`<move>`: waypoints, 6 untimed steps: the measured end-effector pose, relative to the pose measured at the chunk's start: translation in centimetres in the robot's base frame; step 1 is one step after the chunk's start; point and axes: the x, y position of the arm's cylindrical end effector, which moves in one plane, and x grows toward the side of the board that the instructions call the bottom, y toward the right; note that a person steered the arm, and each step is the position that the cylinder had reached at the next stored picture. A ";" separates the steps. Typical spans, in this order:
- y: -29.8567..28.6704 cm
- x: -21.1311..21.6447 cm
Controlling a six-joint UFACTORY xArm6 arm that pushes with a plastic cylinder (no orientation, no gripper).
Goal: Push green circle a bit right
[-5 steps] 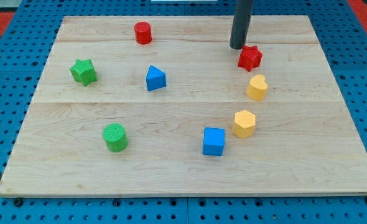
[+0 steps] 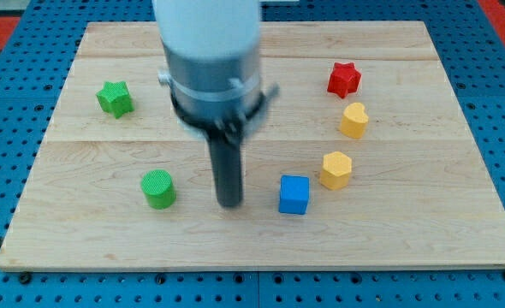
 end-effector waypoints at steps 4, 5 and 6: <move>-17.2 -0.7; -14.9 -2.6; -9.5 -2.6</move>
